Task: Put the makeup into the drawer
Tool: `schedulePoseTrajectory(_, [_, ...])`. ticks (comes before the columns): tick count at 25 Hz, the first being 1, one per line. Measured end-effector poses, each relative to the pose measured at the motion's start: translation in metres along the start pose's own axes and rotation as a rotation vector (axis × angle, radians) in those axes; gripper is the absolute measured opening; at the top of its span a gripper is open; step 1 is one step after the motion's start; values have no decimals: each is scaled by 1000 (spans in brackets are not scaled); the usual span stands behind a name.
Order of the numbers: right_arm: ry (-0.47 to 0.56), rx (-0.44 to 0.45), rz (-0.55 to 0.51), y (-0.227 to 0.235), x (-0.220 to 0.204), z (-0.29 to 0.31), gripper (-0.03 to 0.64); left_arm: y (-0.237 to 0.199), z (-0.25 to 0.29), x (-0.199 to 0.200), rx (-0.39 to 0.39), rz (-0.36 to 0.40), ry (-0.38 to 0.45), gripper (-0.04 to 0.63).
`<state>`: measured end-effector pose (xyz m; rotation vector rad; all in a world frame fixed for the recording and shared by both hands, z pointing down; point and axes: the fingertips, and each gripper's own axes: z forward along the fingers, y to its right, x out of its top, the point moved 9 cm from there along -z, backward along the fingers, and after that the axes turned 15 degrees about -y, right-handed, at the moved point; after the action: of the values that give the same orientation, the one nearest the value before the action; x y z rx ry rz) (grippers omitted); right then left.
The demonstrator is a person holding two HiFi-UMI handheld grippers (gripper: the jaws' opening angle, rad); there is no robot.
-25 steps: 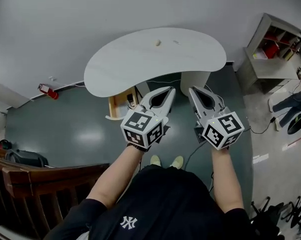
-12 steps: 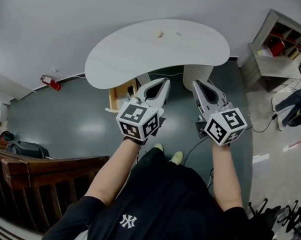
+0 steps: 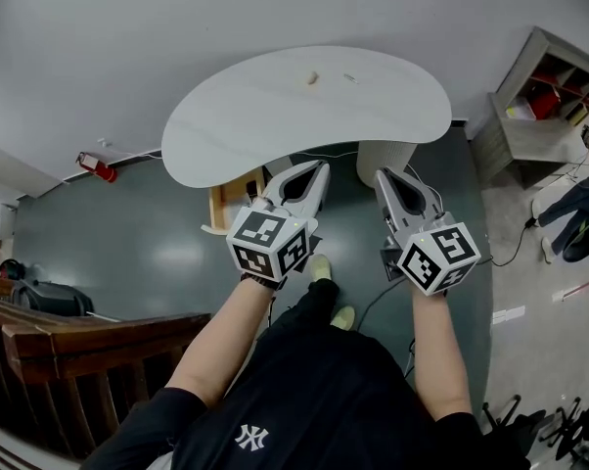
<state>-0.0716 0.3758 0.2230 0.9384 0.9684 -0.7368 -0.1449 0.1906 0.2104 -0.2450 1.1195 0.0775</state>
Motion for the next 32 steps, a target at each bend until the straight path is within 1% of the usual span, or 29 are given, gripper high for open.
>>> schedulePoseTrajectory(8, [-25,-25,1,36,19,48,17,-39,51,16,-15,7,-9,8])
schedulePoseTrajectory(14, [-41,-36,13,59,36,102,17,-84,89,29,-28,16,-35,8])
schedulePoseTrajectory(21, [-74,-52,13,74,50,168,17,-140,126,38,-42,16,-49,8])
schedulePoseTrajectory(27, [-103,-60,-7,77,56,203,17,-173,143,42,-33,1,-42,8])
schedulePoseTrajectory(32, [-115,-43,-11,90,64,227,17,-193,157,47,-7,-5,-44,8])
